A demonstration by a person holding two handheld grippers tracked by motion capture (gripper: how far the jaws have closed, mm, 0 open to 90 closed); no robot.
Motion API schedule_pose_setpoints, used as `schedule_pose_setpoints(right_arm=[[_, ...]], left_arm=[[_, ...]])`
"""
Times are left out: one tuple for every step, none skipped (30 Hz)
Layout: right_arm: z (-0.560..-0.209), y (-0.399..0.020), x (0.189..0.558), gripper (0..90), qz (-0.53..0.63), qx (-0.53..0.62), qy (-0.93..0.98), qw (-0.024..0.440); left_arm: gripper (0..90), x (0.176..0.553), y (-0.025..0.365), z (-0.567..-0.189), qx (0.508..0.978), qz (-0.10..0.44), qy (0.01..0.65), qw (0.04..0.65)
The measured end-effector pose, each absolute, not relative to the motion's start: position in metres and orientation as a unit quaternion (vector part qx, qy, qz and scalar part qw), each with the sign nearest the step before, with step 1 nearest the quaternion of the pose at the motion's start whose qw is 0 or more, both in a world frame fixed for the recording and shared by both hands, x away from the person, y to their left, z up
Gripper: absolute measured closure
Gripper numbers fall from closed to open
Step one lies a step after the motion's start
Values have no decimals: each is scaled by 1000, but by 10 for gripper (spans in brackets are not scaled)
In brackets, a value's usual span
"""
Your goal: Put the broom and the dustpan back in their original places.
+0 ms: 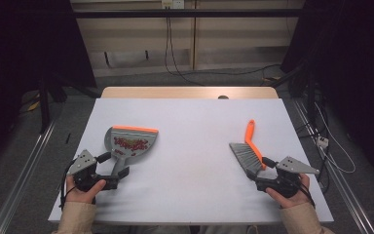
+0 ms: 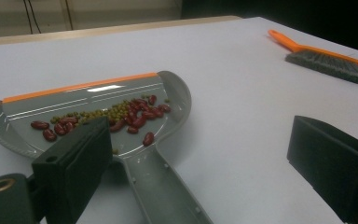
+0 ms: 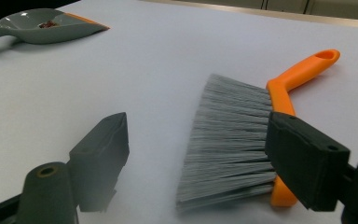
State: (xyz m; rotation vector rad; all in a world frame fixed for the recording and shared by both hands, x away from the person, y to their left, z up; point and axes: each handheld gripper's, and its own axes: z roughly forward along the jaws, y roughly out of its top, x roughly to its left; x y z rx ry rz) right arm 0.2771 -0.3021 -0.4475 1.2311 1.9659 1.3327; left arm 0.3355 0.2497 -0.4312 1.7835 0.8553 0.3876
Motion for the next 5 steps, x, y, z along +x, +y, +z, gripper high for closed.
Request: schedule_pose_setpoints(right_arm=[[-447,-302,277,222,485,446,716,231],[-447,-302,277,222,485,446,716,232],[-447,-302,277,223,486,446,715,232],[-447,-302,278,223,486,444,716,231],[-447,-302,278,223,487,444,716,231]], left_arm=[[66,336,249,-431,749,164,358,532],[66,336,249,-431,749,164,359,532],[66,336,249,-431,748,162,360,534],[66,337,248,-431,748,161,360,534],[66,337,248,-431,748,162,360,533]])
